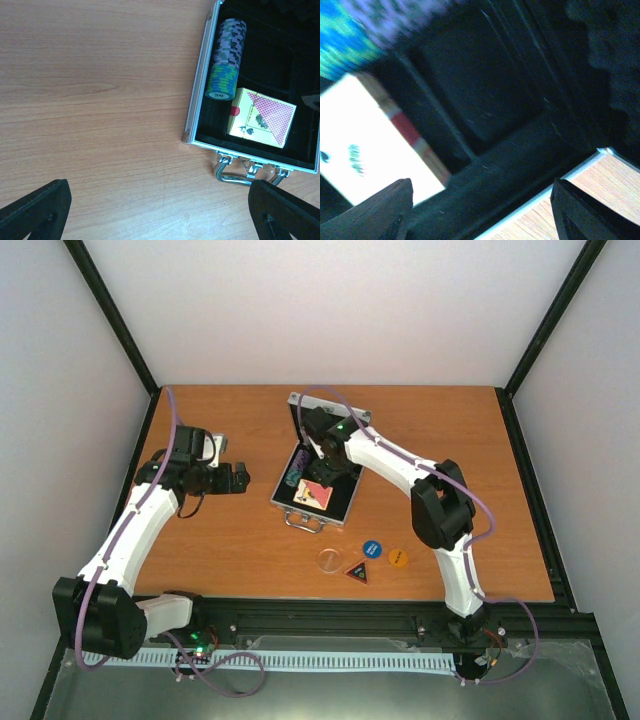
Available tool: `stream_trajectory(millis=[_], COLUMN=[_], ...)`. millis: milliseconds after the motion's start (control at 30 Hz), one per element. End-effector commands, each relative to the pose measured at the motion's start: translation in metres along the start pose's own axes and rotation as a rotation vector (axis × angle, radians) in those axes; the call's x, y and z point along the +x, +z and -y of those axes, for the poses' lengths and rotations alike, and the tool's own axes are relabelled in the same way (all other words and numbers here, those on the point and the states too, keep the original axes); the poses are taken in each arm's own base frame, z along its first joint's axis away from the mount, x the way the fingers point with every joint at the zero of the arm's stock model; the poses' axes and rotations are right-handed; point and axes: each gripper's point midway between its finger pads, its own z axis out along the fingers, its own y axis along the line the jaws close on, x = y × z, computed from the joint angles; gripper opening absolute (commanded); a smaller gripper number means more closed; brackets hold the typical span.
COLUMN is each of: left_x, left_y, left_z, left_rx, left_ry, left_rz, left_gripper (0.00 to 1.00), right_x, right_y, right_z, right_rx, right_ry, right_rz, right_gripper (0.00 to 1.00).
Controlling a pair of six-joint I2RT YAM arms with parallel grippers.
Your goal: Pack up texas hold em set
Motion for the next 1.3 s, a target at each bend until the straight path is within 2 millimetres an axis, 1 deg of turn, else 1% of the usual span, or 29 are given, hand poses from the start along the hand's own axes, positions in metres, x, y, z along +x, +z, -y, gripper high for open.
stream_trajectory(millis=[0, 33, 67, 167, 233, 367, 433, 533, 600, 867, 967, 1067, 1167, 1267], left_x=[-0.01, -0.011, -0.011, -0.012, -0.012, -0.013, -0.013, -0.013, -0.013, -0.011, -0.011, -0.011, -0.011, -0.013], left_y=[-0.009, -0.009, -0.01, -0.011, -0.011, -0.011, -0.011, -0.012, -0.013, -0.013, -0.013, -0.014, -0.014, -0.014], left_z=[0.003, 0.003, 0.004, 0.005, 0.004, 0.004, 0.004, 0.004, 0.003, 0.002, 0.002, 0.002, 0.002, 0.003], left_rx=[0.009, 0.008, 0.012, 0.015, 0.013, 0.011, 0.012, 0.01, 0.004, 0.001, 0.002, 0.0, 0.0, 0.002], left_ry=[0.01, 0.008, 0.008, 0.004, 0.004, 0.006, 0.005, 0.007, 0.009, 0.006, 0.004, 0.005, 0.007, 0.011], left_rz=[0.035, 0.035, 0.037, 0.042, 0.042, 0.042, 0.044, 0.044, 0.045, 0.045, 0.045, 0.047, 0.046, 0.05], left_gripper=[1.0, 1.0, 1.0, 1.0, 1.0, 1.0, 1.0, 1.0, 1.0, 1.0, 1.0, 1.0, 1.0, 1.0], right_x=[-0.027, -0.028, -0.029, -0.028, -0.031, -0.039, -0.039, -0.034, -0.027, 0.003, 0.008, 0.005, -0.005, -0.017], right_y=[-0.013, -0.014, -0.015, -0.007, -0.004, 0.001, 0.009, 0.017, 0.023, 0.051, 0.058, 0.054, 0.039, 0.018], right_z=[-0.04, -0.048, -0.053, -0.053, -0.053, -0.062, -0.068, -0.077, -0.081, -0.079, -0.081, -0.079, -0.072, -0.059], right_rx=[-0.246, -0.297, -0.325, -0.314, -0.314, -0.358, -0.381, -0.426, -0.443, -0.395, -0.399, -0.391, -0.372, -0.32], right_ry=[-0.034, -0.034, -0.027, -0.017, -0.027, -0.038, -0.039, -0.039, -0.037, -0.04, -0.036, -0.035, -0.031, -0.019], right_rz=[0.099, 0.109, 0.112, 0.097, 0.103, 0.113, 0.096, 0.066, 0.041, -0.041, -0.06, -0.043, -0.003, 0.052], right_gripper=[0.76, 0.75, 0.74, 0.7, 0.68, 0.57, 0.53, 0.5, 0.49, 0.49, 0.49, 0.49, 0.49, 0.57])
